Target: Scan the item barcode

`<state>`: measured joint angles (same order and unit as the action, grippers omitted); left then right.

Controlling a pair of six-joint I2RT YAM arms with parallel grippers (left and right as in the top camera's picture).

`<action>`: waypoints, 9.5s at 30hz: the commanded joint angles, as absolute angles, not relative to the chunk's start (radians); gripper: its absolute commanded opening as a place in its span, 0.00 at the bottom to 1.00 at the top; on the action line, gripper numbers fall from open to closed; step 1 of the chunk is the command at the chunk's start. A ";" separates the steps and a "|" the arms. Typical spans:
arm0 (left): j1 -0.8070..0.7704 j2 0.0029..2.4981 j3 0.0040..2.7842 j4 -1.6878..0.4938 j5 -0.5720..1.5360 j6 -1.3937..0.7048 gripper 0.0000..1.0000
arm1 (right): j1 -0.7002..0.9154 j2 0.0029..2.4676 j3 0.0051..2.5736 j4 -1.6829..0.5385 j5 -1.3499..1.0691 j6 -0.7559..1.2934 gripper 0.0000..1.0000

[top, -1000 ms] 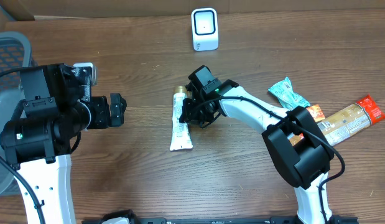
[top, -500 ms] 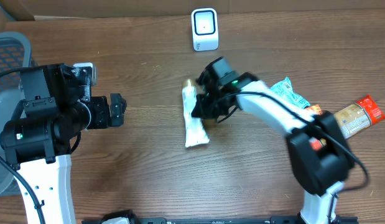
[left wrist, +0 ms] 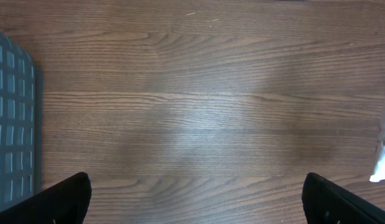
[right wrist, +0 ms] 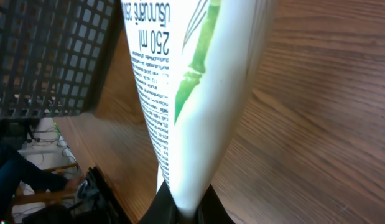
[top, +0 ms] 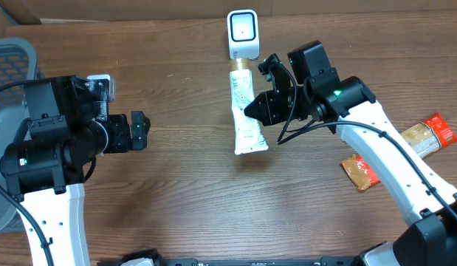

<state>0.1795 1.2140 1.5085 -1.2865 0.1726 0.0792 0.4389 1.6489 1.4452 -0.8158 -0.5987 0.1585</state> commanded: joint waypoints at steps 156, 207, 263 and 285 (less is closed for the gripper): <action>0.183 1.217 1.525 -1.283 0.184 0.090 0.99 | 0.047 0.760 1.153 -1.079 -0.186 0.211 1.00; 0.183 1.217 1.525 -1.283 0.183 0.090 1.00 | 0.150 0.002 0.007 -0.008 -0.045 0.208 1.00; 0.183 1.217 1.524 -1.283 0.183 0.090 0.99 | 0.150 0.003 0.008 -0.080 -0.045 0.208 1.00; 0.181 0.983 1.505 -1.221 0.071 0.093 1.00 | 0.150 0.003 0.008 -0.080 -0.045 0.208 1.00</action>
<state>0.1791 1.0023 1.5097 -1.2335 0.0956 0.0818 0.1448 0.0113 0.0185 -0.0826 -0.0513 0.2089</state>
